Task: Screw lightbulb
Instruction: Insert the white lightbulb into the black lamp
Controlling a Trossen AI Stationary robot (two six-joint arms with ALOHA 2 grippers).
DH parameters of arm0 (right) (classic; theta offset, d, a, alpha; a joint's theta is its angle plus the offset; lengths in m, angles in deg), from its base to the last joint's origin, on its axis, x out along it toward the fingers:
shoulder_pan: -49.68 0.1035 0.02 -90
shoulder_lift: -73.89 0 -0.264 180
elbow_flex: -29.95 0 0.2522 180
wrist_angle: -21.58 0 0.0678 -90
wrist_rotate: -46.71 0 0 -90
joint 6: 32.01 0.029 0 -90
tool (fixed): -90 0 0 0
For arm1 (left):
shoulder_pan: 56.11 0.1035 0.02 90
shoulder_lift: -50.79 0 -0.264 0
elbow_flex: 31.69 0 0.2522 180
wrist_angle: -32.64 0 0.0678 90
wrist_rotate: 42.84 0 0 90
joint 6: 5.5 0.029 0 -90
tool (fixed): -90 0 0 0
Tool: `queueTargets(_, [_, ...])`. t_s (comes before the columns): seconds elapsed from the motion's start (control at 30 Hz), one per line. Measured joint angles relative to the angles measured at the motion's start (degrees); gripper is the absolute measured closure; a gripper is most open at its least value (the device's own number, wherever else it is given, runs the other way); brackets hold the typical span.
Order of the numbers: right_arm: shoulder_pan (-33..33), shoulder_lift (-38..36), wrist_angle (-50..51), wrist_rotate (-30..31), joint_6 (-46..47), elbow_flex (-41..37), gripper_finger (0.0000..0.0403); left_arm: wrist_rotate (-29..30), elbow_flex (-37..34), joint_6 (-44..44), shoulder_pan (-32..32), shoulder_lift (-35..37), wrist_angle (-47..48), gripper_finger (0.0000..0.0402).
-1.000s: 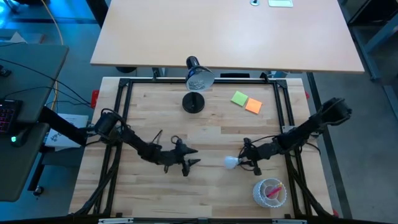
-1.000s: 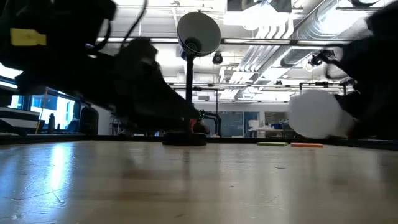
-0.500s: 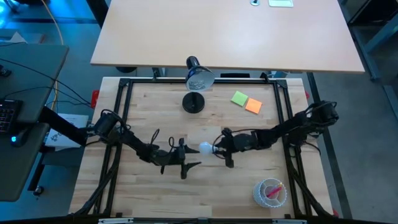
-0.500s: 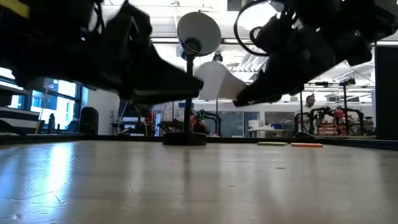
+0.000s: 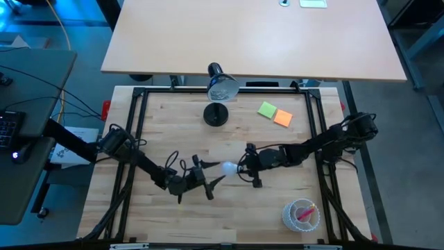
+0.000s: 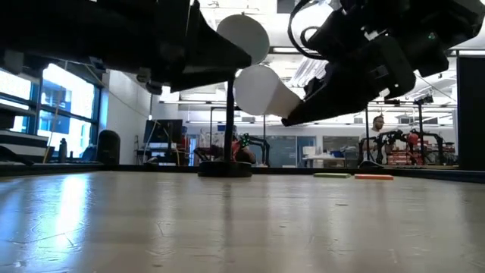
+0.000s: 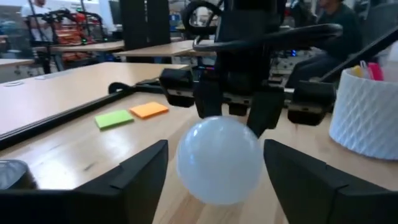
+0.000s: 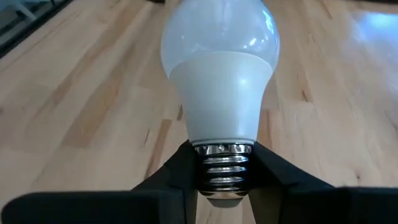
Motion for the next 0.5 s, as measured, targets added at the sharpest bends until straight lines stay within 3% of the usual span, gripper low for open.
queueTargets(0.2, [1.9,0.0,0.7,0.6,-0.3,1.1,0.031,-4.2,0.1,1.8,0.9,0.0,1.2,0.0094])
queueTargets(0.5, [4.0,0.0,4.0,0.4,-1.6,6.8,0.031,-9.4,5.0,4.4,1.9,-0.1,5.6,0.0092])
